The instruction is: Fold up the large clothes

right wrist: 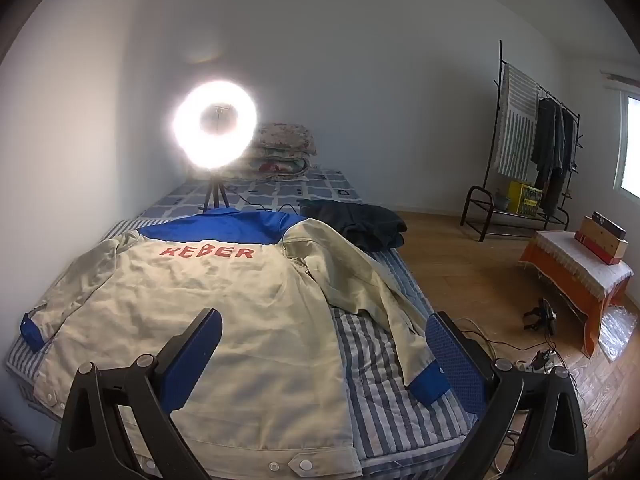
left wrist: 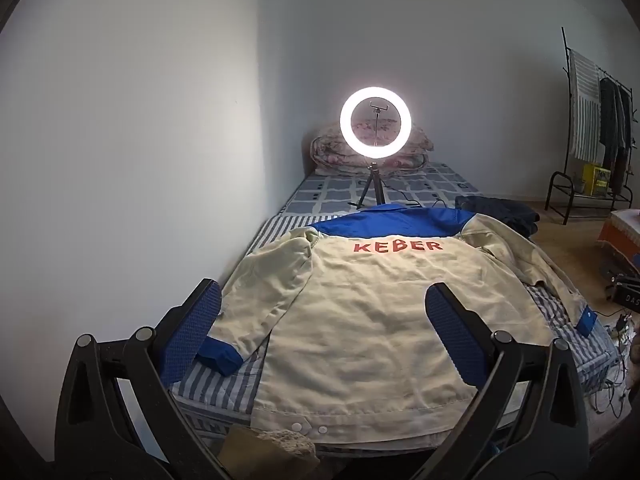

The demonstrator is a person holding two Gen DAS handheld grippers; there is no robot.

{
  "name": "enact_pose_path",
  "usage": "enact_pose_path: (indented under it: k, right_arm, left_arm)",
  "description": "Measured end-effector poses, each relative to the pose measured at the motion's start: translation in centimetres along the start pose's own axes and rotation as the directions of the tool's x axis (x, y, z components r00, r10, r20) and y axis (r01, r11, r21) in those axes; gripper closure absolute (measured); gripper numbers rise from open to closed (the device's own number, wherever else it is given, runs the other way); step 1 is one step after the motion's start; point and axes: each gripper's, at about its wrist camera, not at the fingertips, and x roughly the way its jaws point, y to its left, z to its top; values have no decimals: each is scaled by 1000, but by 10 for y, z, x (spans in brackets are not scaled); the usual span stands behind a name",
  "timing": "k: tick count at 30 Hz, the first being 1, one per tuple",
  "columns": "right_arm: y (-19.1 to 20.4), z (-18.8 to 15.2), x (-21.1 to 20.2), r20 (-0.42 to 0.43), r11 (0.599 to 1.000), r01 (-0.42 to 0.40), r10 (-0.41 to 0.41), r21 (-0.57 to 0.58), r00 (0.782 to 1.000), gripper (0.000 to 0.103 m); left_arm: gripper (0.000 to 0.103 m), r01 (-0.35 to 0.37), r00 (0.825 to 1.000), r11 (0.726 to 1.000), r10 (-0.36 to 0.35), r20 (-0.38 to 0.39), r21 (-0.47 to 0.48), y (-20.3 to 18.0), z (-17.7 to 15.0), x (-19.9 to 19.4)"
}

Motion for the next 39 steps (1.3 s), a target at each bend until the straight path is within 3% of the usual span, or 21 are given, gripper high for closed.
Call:
enact_pose_path:
  k: [5, 13, 39]
  right_arm:
    - [-2, 0, -2, 6, 1000, 1, -1, 0, 1000, 0]
    - [-1, 0, -2, 7, 1000, 4, -4, -3, 1000, 0]
    - [-3, 0, -3, 15, 1000, 1, -1, 6, 1000, 0]
  left_arm:
    - [0, -32, 999, 999, 32, 20, 5, 4, 1, 6]
    - [0, -24, 999, 1000, 23, 33, 19, -9, -9, 4]
    - [0, -15, 999, 1000, 14, 36, 14, -2, 8, -1]
